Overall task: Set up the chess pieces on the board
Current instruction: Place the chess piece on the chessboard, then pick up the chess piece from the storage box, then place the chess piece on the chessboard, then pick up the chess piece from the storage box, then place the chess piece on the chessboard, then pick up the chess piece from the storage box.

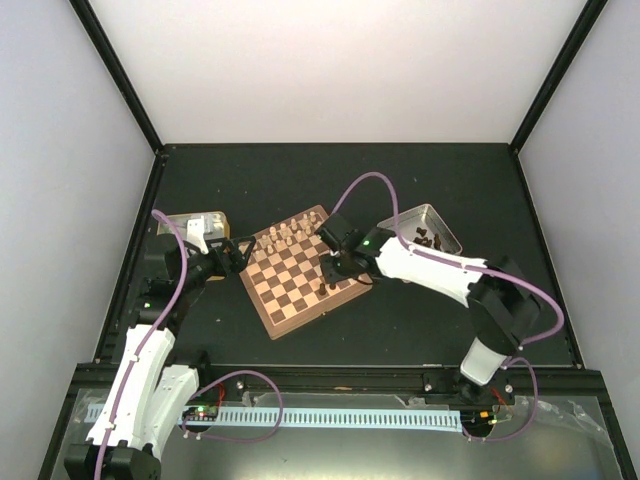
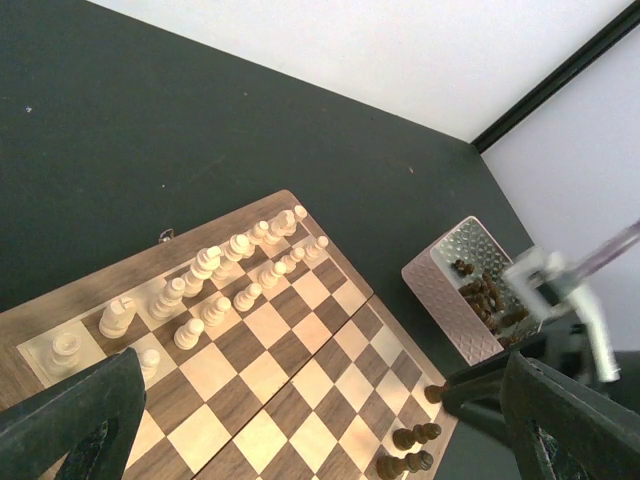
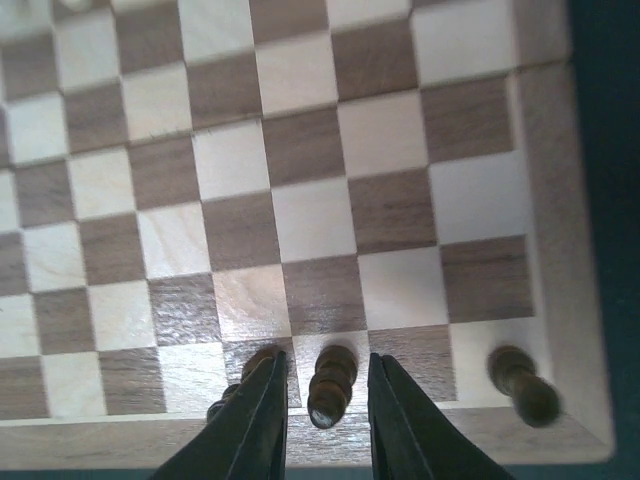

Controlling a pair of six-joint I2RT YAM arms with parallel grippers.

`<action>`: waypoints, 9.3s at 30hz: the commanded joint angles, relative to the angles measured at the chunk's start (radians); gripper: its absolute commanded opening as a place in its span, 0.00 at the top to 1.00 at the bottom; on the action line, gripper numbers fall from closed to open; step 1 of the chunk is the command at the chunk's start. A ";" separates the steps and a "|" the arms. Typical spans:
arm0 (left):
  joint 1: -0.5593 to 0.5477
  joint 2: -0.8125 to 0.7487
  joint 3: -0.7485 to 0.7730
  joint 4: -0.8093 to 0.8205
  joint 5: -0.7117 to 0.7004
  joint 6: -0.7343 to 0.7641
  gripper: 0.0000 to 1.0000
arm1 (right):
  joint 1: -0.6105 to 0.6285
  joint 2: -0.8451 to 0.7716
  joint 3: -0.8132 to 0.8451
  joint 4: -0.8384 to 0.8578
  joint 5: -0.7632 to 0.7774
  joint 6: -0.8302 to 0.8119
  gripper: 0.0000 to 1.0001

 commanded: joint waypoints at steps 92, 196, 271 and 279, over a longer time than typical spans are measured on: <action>-0.002 -0.036 0.010 -0.011 0.017 0.005 0.01 | -0.151 0.145 0.108 -0.076 -0.026 -0.187 0.97; -0.003 -0.024 0.013 0.005 0.027 -0.010 0.01 | -0.169 0.006 0.069 0.010 -0.077 -0.158 0.97; -0.002 -0.012 0.026 0.002 0.043 -0.005 0.01 | -0.475 -0.133 -0.056 0.047 0.159 0.017 0.72; -0.002 -0.002 0.028 0.002 0.044 -0.001 0.01 | -0.617 0.017 -0.010 0.091 0.147 -0.088 0.72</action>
